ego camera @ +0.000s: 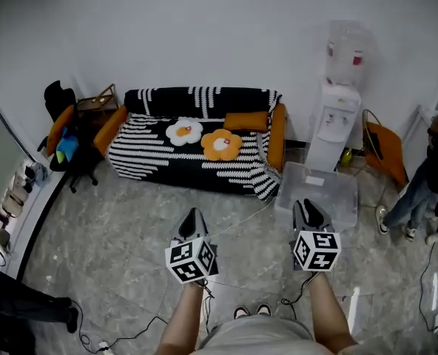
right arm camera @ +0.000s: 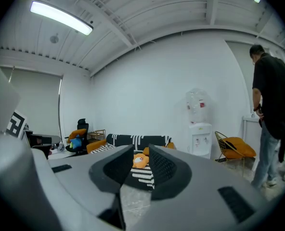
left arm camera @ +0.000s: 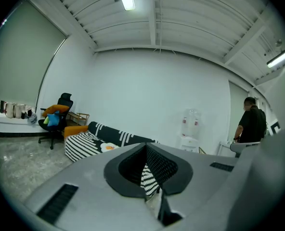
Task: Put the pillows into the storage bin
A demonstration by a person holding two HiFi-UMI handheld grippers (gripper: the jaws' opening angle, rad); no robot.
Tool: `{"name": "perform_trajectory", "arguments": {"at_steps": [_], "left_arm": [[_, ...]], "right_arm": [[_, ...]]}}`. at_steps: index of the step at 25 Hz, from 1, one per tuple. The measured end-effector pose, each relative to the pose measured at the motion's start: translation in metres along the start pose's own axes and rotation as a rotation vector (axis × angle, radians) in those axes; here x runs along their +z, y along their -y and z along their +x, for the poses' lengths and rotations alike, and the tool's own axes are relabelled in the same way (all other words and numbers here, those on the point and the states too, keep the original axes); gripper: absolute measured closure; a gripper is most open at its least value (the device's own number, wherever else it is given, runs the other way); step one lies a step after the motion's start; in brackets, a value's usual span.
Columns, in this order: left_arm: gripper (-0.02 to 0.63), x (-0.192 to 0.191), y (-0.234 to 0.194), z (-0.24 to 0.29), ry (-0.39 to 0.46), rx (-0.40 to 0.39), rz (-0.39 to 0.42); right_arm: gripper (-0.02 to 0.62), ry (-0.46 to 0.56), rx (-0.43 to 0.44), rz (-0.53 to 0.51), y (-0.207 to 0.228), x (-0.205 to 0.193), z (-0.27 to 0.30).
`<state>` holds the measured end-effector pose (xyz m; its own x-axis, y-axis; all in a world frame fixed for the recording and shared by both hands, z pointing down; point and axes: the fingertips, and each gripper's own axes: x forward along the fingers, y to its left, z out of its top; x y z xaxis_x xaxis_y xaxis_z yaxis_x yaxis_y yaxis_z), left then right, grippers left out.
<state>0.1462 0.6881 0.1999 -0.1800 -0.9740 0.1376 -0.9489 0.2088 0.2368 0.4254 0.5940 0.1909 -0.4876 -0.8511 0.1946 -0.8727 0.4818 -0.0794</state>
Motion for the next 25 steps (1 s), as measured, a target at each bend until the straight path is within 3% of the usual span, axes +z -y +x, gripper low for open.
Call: {"name": "perform_trajectory", "arguments": {"at_steps": [7, 17, 25], "left_arm": [[0.595, 0.008, -0.016, 0.008, 0.005, -0.013, 0.004], [0.595, -0.001, -0.043, 0.021, -0.025, -0.003, -0.017], [0.595, -0.016, -0.060, 0.065, -0.065, 0.038, -0.017]], "right_arm": [[0.413, 0.002, -0.025, -0.004, -0.009, 0.005, 0.007], [0.405, -0.039, -0.069, 0.017, -0.006, -0.010, 0.018], [0.403, -0.082, -0.071, 0.071, 0.011, -0.028, 0.074]]}}
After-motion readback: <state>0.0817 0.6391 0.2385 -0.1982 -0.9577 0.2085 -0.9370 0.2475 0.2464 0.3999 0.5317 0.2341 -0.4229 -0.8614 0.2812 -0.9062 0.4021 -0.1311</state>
